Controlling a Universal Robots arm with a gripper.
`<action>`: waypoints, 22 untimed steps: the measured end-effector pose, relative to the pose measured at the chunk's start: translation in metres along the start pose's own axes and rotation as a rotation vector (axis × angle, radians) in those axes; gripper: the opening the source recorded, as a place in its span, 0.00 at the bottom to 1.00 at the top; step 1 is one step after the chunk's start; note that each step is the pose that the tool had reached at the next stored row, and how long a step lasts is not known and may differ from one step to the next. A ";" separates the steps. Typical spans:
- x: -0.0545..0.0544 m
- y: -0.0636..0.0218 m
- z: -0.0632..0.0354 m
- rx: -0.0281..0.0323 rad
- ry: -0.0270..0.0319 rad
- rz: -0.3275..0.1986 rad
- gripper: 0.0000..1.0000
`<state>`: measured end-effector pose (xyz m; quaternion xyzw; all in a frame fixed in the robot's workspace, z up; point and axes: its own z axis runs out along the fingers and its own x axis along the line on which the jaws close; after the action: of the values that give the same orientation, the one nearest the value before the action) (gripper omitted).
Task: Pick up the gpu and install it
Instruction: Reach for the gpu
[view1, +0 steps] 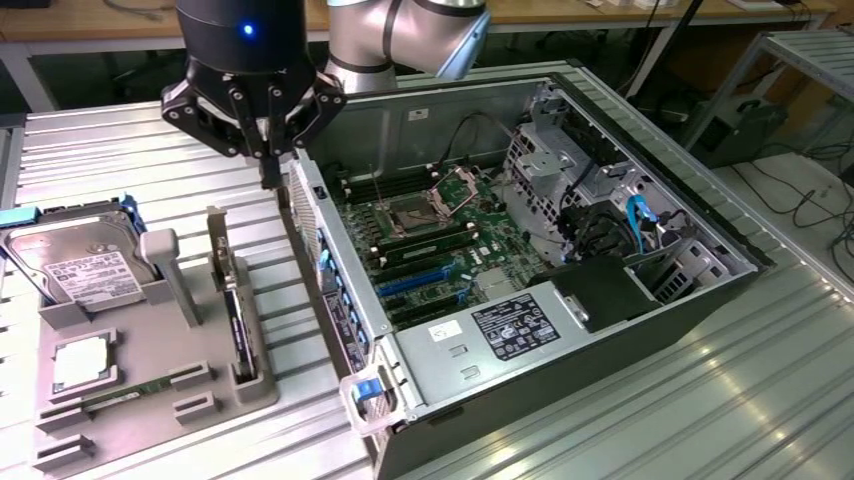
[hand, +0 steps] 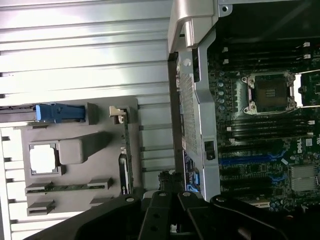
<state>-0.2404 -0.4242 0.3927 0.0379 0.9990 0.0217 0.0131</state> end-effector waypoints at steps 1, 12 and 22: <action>0.001 -0.0012 0.0000 0.0000 0.0000 0.000 0.11; 0.017 -0.0069 0.0002 -0.0004 0.0001 0.000 0.11; 0.043 -0.0138 -0.0003 -0.0013 0.0001 0.000 0.11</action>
<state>-0.2843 -0.4347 0.3913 0.0379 0.9989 0.0224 0.0131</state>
